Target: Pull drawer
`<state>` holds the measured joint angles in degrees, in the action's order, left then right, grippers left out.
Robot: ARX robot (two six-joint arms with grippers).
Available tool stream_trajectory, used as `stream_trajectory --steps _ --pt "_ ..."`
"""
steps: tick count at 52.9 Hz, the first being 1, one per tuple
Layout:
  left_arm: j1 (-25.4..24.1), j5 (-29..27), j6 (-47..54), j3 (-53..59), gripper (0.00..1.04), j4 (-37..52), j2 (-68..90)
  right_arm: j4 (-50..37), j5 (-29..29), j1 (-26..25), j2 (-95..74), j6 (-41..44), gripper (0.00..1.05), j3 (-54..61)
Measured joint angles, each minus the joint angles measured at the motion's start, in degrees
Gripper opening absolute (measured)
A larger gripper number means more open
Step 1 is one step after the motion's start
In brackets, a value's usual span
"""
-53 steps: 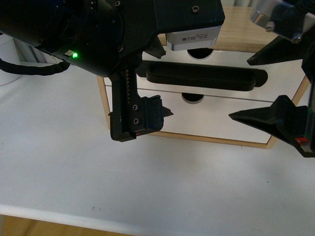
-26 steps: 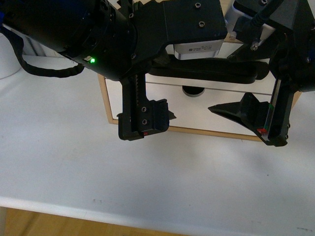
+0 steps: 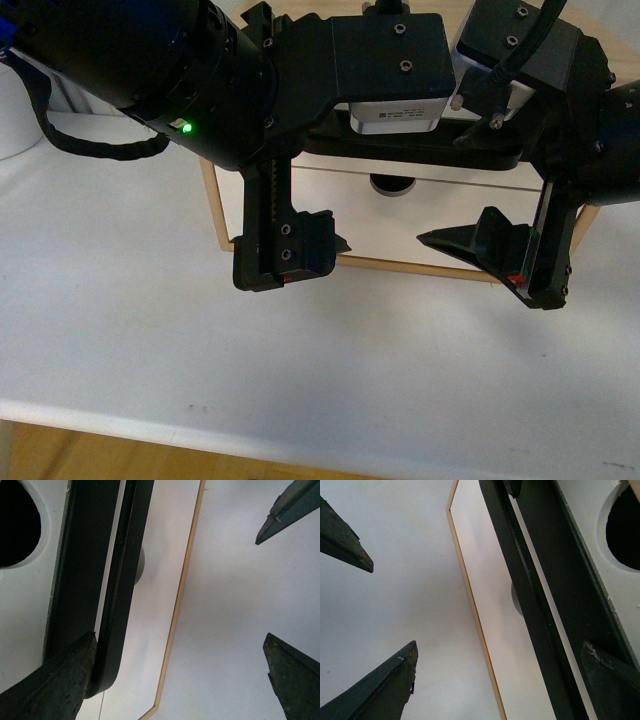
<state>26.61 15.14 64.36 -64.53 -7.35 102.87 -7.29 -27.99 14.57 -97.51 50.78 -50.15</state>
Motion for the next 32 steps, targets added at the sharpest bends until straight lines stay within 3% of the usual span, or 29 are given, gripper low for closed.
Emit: stream_trajectory --steps 32 --pt "1.01 1.29 1.73 -3.87 0.99 -15.74 -1.42 13.86 -3.67 0.02 2.95 5.97 0.96 -1.29"
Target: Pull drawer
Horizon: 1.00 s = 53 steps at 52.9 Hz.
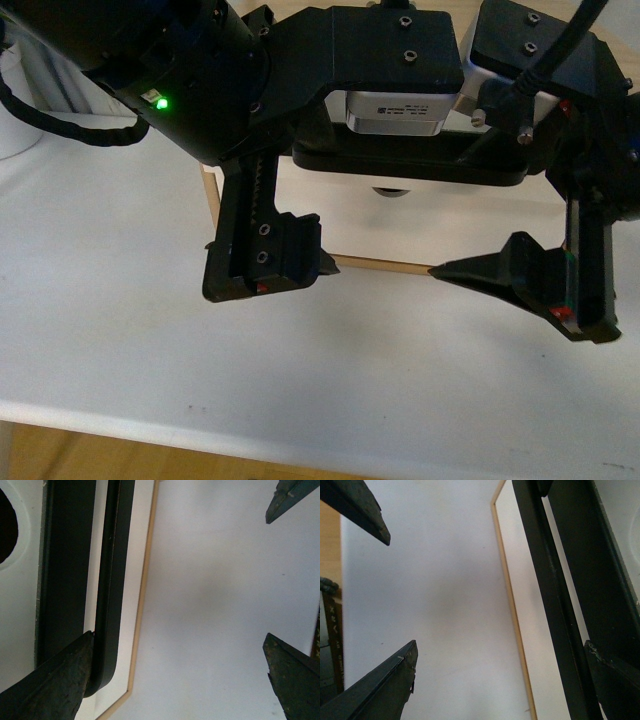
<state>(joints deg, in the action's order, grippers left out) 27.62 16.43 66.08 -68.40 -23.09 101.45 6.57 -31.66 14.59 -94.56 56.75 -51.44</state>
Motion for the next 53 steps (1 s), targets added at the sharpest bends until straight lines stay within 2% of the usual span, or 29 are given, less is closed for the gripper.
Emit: stream_trajectory --steps 17,23,29,47,53 --pt "2.89 -1.62 0.87 2.45 0.99 -9.79 -5.11 10.56 -1.55 1.55 6.97 5.07 0.96 3.89" --pt "3.78 -2.01 0.77 3.67 0.99 -11.8 -6.91 15.52 -1.33 2.27 9.49 5.81 0.96 4.7" --pt "4.48 -2.34 0.28 5.03 0.99 -12.02 -8.48 16.7 -1.27 2.69 11.15 5.01 0.96 5.49" --pt "7.39 -2.49 -7.17 14.08 0.99 0.9 -17.62 10.93 -2.45 1.42 22.51 -0.57 0.96 10.14" --pt "8.44 -4.72 -10.19 17.29 0.99 7.1 -23.87 8.61 -2.29 0.13 28.35 -3.21 0.96 12.55"
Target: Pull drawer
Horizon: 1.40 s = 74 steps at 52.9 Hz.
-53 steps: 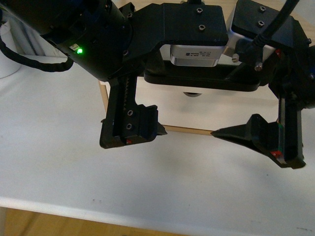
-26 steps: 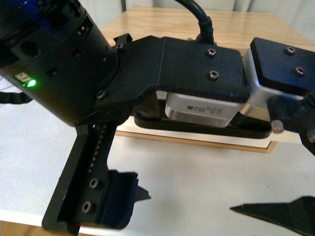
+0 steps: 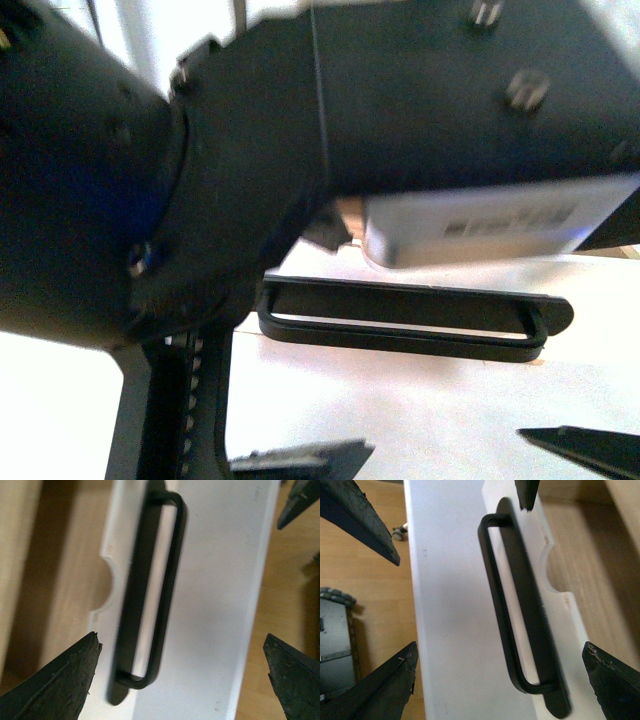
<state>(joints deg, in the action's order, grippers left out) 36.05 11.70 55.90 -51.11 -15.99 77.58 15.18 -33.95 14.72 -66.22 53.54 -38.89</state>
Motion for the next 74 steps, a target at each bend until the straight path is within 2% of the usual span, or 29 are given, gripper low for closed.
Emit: stream_trajectory --steps 3,11,18,24,31,35,40,45,48,55,63,66,68,71,74 --pt "0.28 -1.11 -1.29 1.2 0.99 2.71 -2.27 -1.6 0.24 -0.61 2.99 -1.49 0.96 1.27" --pt "0.55 -8.83 -8.52 7.56 0.99 13.94 -12.7 -6.21 2.58 -3.48 14.86 -7.45 0.96 6.6" --pt "0.37 -19.1 -14.82 15.67 0.99 21.55 -22.01 -9.62 5.38 -7.41 24.68 -13.35 0.96 11.91" --pt "-1.18 -28.26 -20.06 25.62 0.99 26.05 -31.98 -10.54 4.42 -14.16 34.29 -19.23 0.96 17.11" --pt "-2.69 -36.54 -25.49 33.83 0.99 24.76 -41.79 -10.8 1.53 -23.32 41.57 -23.93 0.96 20.65" --pt "-3.1 -41.77 -29.55 38.36 0.99 21.0 -49.07 -8.79 -1.51 -30.27 46.88 -26.1 0.96 23.1" --pt "-2.95 -47.95 -34.86 41.62 0.99 15.41 -57.83 -7.67 -3.08 -36.17 51.95 -29.03 0.96 25.57" --pt "-3.45 -54.21 -42.91 43.15 0.99 11.91 -62.1 -10.4 -0.98 -38.38 54.12 -33.48 0.96 28.46" --pt "-5.22 -55.93 -49.42 43.41 0.99 8.63 -62.2 -12.17 -0.37 -40.72 54.27 -37.73 0.96 30.64" --pt "-10.45 -53.83 -62.34 43.93 0.99 4.46 -63.47 -14.27 2.49 -42.51 54.4 -43.06 0.96 32.09" --pt "-11.41 -53.62 -68.3 43.93 0.99 4.13 -63.63 -14.43 2.38 -42.49 54.64 -44.87 0.96 32.13" --pt "-11.45 -53.62 -68.83 43.93 0.99 4.13 -63.63 -17.77 7.32 -40.81 56.17 -47.87 0.87 33.55" --pt "-12.83 -48.98 -67.23 45.2 0.95 7.02 -65.51 -18.14 11.08 -38.6 57.7 -49.86 0.78 34.4" --pt "-17.79 -35.23 -62.73 50.1 0.82 15.37 -71.65 -17.94 13.79 -35.89 59.28 -51.1 0.68 34.75" --pt "-20.37 -28.98 -60.39 50.51 0.73 17.07 -74.51 -17.38 16.35 -33.24 60.3 -51.76 0.57 35.06"
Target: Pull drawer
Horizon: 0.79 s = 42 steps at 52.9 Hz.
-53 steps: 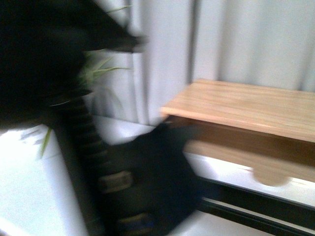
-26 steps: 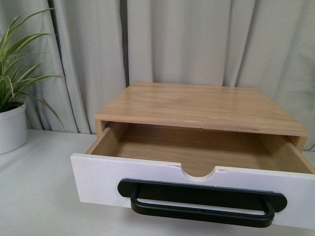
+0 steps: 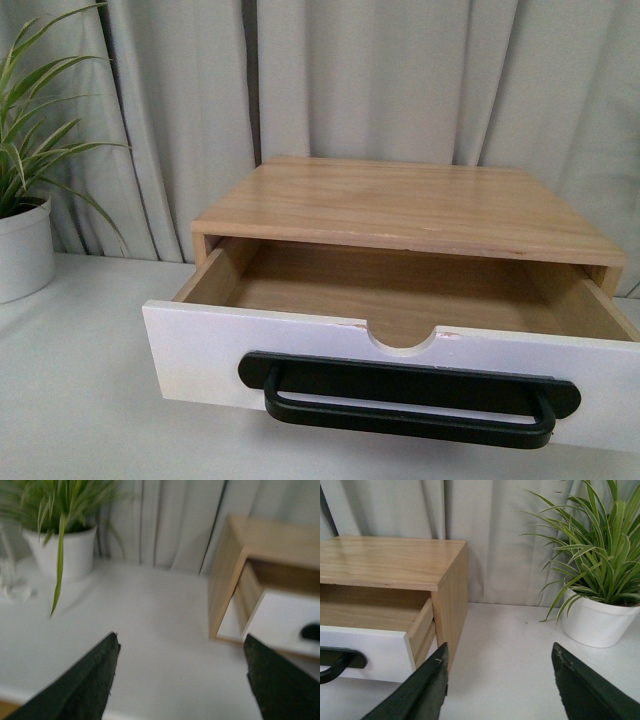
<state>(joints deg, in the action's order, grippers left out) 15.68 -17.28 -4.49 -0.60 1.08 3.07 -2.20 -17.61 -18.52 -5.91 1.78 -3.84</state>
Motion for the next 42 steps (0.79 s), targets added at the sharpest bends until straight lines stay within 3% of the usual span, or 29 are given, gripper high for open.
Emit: stream_trajectory --steps 12,14,17,21,42 --pt "-7.5 10.4 3.41 0.02 0.34 -0.5 -2.32 1.38 7.08 7.41 2.51 -0.79 0.18 1.2" --pt "-10.78 14.86 3.69 0.02 0.27 -0.9 -2.67 1.38 8.07 8.41 3.34 -0.83 0.11 1.73" --pt "-14.23 16.35 3.89 0.02 0.16 -1.03 -2.82 1.77 10.84 10.49 4.85 -0.81 0.02 2.86" --pt "-15.21 16.46 3.93 0.02 0.04 -1.05 -2.89 2.27 16.87 16.41 5.46 -1.01 0.01 3.43" --pt "-15.47 17.25 4.07 0.02 0.04 -1.05 -2.89 2.27 17.38 18.29 5.7 -1.05 0.01 3.48"
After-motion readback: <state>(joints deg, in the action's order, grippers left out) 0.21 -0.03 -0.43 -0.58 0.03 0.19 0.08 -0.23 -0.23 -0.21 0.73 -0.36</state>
